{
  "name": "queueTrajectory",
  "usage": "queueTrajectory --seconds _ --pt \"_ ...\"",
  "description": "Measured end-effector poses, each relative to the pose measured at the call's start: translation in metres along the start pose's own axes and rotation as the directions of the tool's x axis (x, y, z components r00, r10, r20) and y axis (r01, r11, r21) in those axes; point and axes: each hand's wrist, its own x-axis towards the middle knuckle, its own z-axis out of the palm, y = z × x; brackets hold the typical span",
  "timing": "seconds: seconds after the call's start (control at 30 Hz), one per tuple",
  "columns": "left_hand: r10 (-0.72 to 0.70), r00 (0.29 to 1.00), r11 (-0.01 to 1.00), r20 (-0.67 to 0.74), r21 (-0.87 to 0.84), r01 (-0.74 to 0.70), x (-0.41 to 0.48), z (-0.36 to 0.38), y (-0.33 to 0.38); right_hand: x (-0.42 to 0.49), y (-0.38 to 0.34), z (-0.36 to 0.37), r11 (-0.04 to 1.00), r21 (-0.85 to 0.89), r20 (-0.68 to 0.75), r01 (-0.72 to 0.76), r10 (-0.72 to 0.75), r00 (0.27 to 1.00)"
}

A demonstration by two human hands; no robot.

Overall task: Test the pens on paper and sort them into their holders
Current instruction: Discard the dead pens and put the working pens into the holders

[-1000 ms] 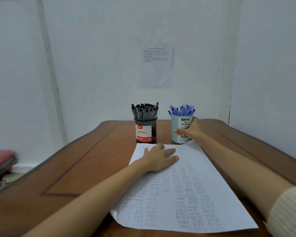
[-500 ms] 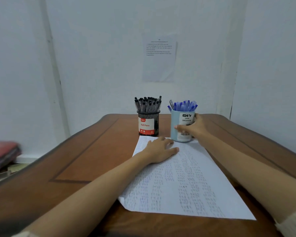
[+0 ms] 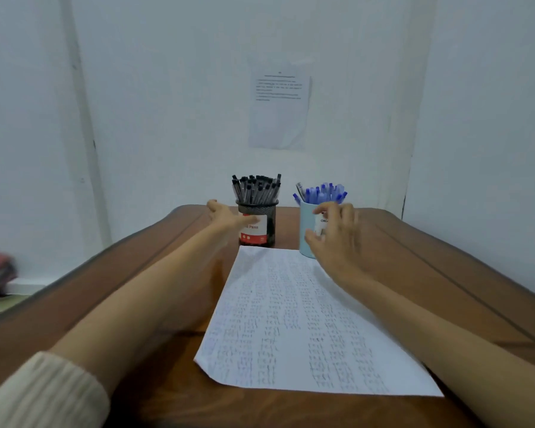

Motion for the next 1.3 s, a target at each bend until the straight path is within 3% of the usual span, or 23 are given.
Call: queueTrajectory --seconds 0.1,0.2,0.27,0.37,0.5,0.6,0.73,0.9,1.13,1.3 --pt "-0.033 0.993 0.998 0.113 -0.045 0.038 0.011 0.006 -0.007 -0.012 -0.016 0.005 0.970 0.087 0.320 0.227 -0.243 0.916" --pt "-0.018 0.989 0.994 0.149 -0.103 0.034 0.019 0.019 -0.012 -0.022 -0.022 0.011 0.978 0.022 0.718 0.209 -0.161 0.677" --pt "0.017 0.995 0.995 0.098 -0.097 -0.008 0.024 0.026 -0.015 -0.024 -0.023 0.012 0.975 -0.026 0.836 0.219 -0.099 0.540" --pt "0.113 0.993 0.993 0.016 -0.029 -0.112 0.028 0.028 -0.017 -0.022 -0.024 0.008 0.970 -0.055 0.884 0.238 -0.063 0.463" --pt "0.153 0.988 0.988 -0.002 0.007 -0.153 0.026 0.025 -0.013 -0.021 -0.029 0.007 0.950 -0.105 0.906 0.293 -0.030 0.422" --pt "0.178 0.984 0.984 0.009 0.023 -0.178 0.021 0.025 -0.004 -0.021 -0.035 0.006 0.939 -0.188 0.896 0.288 0.044 0.442" --pt "0.185 0.983 0.980 0.016 -0.082 -0.183 0.017 0.019 0.007 -0.014 -0.036 0.006 0.930 -0.261 0.893 0.258 0.131 0.430" --pt "0.193 0.979 0.958 -0.070 -0.203 -0.204 0.007 0.002 0.020 0.003 -0.021 -0.016 0.968 -0.173 0.924 0.184 0.094 0.371" --pt "0.223 0.971 0.920 -0.085 -0.311 -0.239 -0.009 -0.020 0.031 -0.010 -0.017 -0.001 0.933 -0.284 0.876 0.219 0.160 0.455" --pt "0.208 0.977 0.928 -0.052 -0.304 -0.214 -0.013 -0.014 0.027 -0.010 -0.019 -0.005 0.941 -0.268 0.882 0.207 0.153 0.445"
